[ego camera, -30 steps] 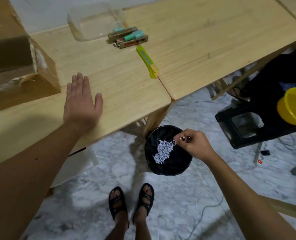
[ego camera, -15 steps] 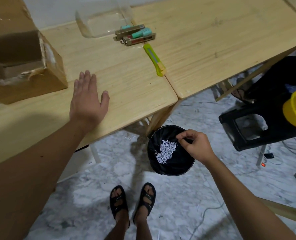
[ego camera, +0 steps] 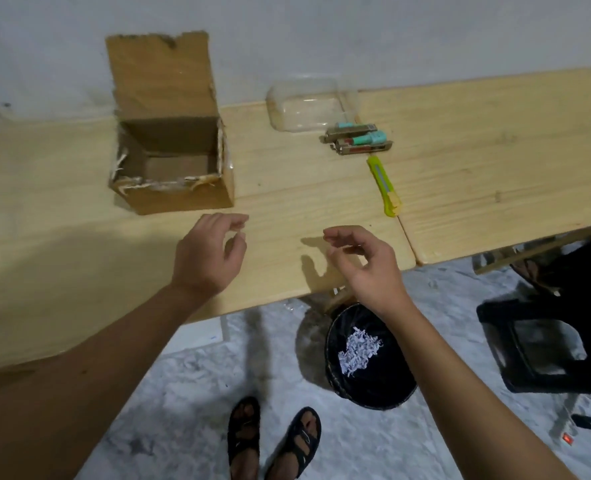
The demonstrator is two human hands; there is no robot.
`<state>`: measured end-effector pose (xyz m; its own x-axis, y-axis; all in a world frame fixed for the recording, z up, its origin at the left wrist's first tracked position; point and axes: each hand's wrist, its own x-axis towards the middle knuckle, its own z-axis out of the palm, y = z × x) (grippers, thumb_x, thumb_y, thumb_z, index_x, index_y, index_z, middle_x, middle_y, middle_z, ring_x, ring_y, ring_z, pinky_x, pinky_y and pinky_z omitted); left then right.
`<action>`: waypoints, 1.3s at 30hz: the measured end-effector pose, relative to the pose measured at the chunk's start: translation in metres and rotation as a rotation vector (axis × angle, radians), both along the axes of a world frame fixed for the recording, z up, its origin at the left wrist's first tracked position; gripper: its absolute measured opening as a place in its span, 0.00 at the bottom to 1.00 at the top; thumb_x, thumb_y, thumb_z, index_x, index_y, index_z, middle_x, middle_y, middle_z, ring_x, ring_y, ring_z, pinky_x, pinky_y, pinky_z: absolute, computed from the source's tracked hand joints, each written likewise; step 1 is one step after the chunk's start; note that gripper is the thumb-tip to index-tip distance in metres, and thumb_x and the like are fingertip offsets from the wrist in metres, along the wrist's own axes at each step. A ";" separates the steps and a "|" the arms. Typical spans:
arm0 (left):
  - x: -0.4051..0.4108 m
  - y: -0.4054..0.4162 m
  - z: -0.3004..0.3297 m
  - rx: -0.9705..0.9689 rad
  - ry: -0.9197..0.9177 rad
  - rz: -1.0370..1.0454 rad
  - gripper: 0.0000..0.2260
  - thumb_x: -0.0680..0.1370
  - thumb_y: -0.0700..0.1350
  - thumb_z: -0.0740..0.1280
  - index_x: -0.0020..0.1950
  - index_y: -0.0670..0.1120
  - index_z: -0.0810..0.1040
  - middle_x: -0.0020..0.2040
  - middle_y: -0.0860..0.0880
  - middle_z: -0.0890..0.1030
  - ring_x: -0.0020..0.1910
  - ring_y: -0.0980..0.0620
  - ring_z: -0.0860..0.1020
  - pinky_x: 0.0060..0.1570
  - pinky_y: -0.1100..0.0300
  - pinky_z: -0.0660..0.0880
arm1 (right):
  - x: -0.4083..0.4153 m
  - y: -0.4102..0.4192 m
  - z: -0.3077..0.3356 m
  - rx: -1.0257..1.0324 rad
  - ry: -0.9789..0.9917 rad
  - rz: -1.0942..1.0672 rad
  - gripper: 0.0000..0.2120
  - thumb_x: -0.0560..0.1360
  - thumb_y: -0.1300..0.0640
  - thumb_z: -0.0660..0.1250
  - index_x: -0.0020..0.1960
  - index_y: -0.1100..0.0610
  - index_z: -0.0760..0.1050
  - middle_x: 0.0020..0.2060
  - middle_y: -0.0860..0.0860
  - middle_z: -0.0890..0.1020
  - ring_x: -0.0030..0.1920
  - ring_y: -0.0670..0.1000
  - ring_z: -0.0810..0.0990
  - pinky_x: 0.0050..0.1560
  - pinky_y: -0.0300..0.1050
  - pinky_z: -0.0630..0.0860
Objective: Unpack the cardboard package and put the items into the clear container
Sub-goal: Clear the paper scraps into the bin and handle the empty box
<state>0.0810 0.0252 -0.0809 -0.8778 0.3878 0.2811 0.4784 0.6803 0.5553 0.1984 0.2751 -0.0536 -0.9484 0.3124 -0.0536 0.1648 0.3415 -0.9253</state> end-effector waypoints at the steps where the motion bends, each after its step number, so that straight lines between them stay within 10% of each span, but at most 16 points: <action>1: -0.001 -0.016 0.006 -0.005 -0.022 0.050 0.09 0.80 0.44 0.68 0.59 0.49 0.83 0.51 0.52 0.85 0.49 0.53 0.81 0.45 0.57 0.77 | -0.015 -0.009 0.005 0.006 0.017 0.029 0.13 0.77 0.59 0.72 0.60 0.48 0.82 0.55 0.42 0.86 0.55 0.47 0.83 0.57 0.46 0.80; 8: -0.050 -0.120 0.022 0.119 -0.074 0.510 0.12 0.79 0.52 0.62 0.46 0.46 0.80 0.42 0.49 0.82 0.39 0.45 0.79 0.41 0.56 0.72 | -0.115 -0.068 0.022 0.032 0.106 0.146 0.20 0.79 0.51 0.72 0.71 0.47 0.75 0.67 0.42 0.78 0.65 0.44 0.77 0.64 0.47 0.78; 15: -0.118 -0.113 0.054 0.505 -0.150 0.544 0.09 0.83 0.42 0.66 0.61 0.41 0.79 0.53 0.48 0.82 0.47 0.71 0.77 0.44 0.79 0.69 | -0.194 -0.108 0.021 -0.016 0.069 0.170 0.30 0.78 0.45 0.71 0.78 0.47 0.66 0.74 0.45 0.72 0.72 0.45 0.72 0.71 0.50 0.74; 23: -0.175 -0.086 0.022 0.685 -0.655 0.359 0.41 0.73 0.79 0.58 0.76 0.52 0.74 0.72 0.52 0.79 0.74 0.52 0.74 0.77 0.45 0.67 | -0.242 -0.129 0.015 -0.217 0.008 0.099 0.35 0.79 0.44 0.69 0.82 0.46 0.59 0.77 0.45 0.70 0.74 0.46 0.70 0.75 0.52 0.71; 29: -0.164 -0.065 0.052 0.904 -0.645 0.328 0.23 0.89 0.53 0.43 0.61 0.52 0.79 0.48 0.66 0.86 0.51 0.72 0.81 0.49 0.76 0.74 | -0.254 -0.128 0.010 -0.395 0.043 -0.009 0.19 0.83 0.46 0.60 0.72 0.48 0.72 0.66 0.47 0.79 0.65 0.44 0.78 0.68 0.48 0.75; 34: -0.171 -0.071 0.043 1.150 -0.697 0.391 0.24 0.86 0.61 0.50 0.55 0.45 0.78 0.59 0.46 0.83 0.56 0.46 0.82 0.51 0.53 0.80 | -0.258 -0.123 0.012 -0.687 0.001 -0.002 0.21 0.83 0.42 0.58 0.63 0.58 0.77 0.54 0.50 0.81 0.56 0.50 0.82 0.62 0.53 0.78; 39: -0.168 -0.079 0.044 1.124 -0.788 0.246 0.28 0.68 0.49 0.70 0.66 0.42 0.75 0.55 0.46 0.80 0.51 0.43 0.80 0.44 0.54 0.79 | -0.254 -0.110 0.007 -0.548 -0.046 0.172 0.27 0.80 0.51 0.62 0.78 0.51 0.66 0.70 0.48 0.73 0.68 0.51 0.77 0.70 0.54 0.75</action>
<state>-0.0866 -0.0533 -0.0374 -0.9605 0.1014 -0.2590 -0.2775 -0.2849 0.9175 -0.0555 0.1650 -0.0469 -0.9760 0.0687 -0.2065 0.1935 -0.1601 -0.9679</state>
